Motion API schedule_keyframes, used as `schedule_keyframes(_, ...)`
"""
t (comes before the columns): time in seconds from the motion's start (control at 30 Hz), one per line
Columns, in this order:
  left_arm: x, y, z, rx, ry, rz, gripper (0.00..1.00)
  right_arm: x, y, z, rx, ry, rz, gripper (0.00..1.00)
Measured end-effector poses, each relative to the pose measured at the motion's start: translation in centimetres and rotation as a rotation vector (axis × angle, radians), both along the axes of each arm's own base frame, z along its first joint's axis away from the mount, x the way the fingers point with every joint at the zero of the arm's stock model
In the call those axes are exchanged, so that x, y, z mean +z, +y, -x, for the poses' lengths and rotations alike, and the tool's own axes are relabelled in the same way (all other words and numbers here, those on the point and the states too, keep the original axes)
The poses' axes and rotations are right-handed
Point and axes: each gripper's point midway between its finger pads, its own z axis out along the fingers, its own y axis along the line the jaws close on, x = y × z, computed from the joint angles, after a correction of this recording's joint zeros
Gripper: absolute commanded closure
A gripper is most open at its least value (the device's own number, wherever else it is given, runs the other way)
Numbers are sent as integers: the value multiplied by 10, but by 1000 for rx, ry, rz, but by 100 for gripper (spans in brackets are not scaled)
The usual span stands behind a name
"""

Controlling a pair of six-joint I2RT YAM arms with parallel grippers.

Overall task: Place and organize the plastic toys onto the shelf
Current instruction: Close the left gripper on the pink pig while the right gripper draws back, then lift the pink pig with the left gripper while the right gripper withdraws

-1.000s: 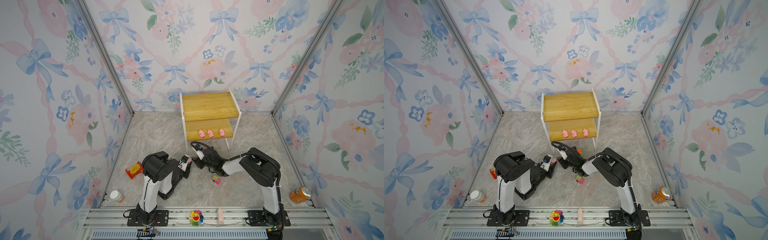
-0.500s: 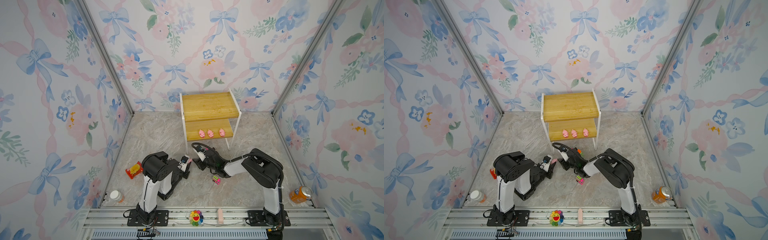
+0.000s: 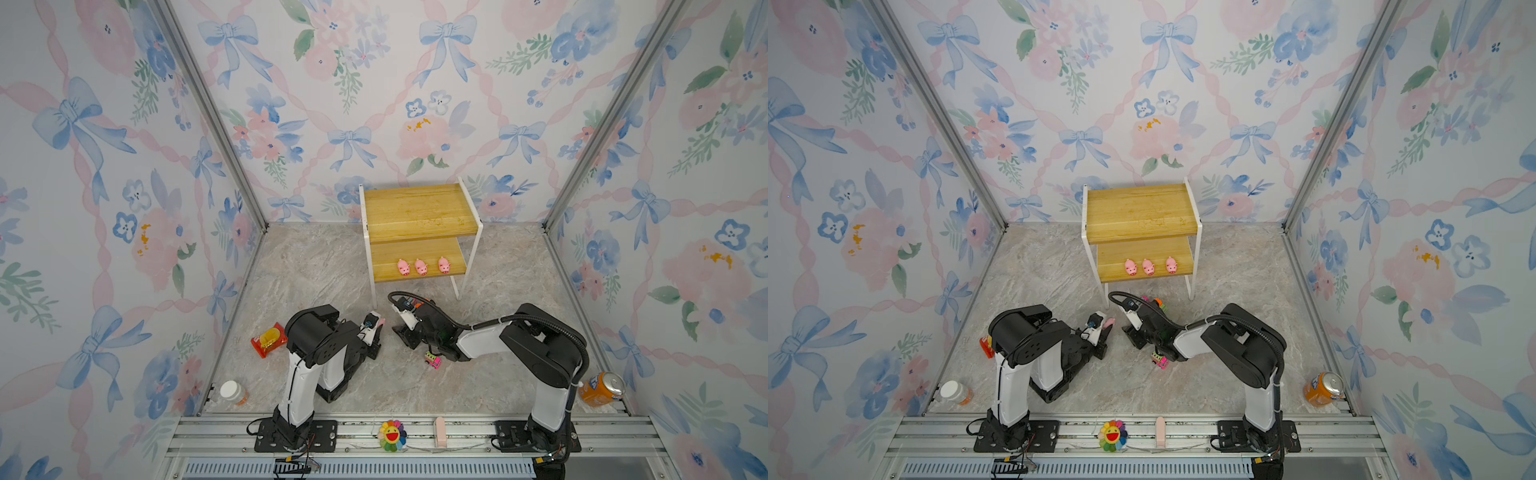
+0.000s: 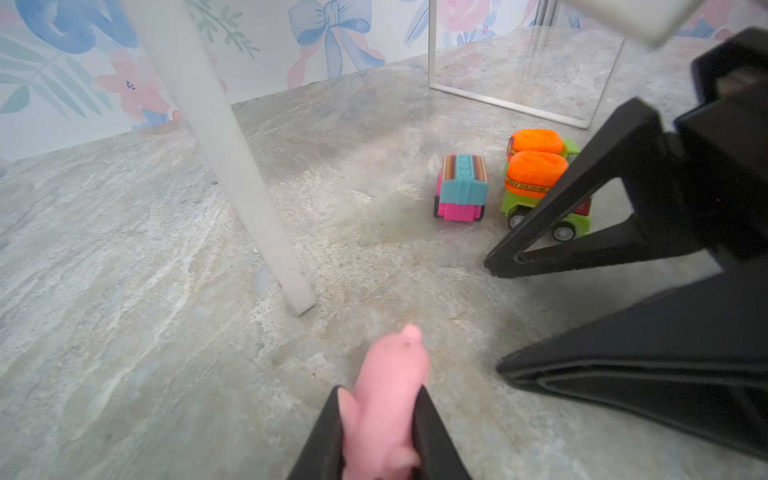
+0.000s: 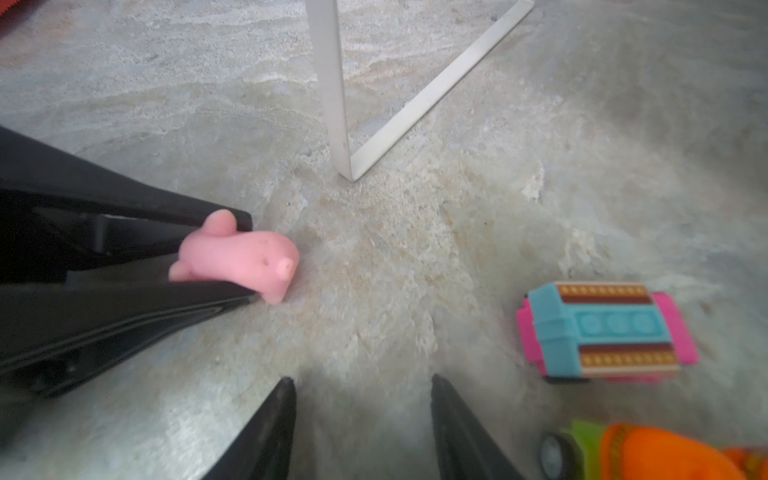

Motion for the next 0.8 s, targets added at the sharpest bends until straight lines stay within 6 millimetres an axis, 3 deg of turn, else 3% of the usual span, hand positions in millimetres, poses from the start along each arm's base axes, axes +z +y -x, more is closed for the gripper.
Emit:
schedule_keyframes(0.2,2,-6,4,-17,4,15,82,10,-17,18,12,14,45,45)
schedule_keyframes(0.43,6,-10,6,-19,7,39,81,67,-29,26,10,-53,8,45)
schedule_keyframes(0.6,23,-15,8,-15,-29,77,80,103,-42,34,-2,-96,-31,44)
schedule_keyframes(0.8,54,-35,14,-20,-95,119,80,131,-71,45,-36,-122,-53,44)
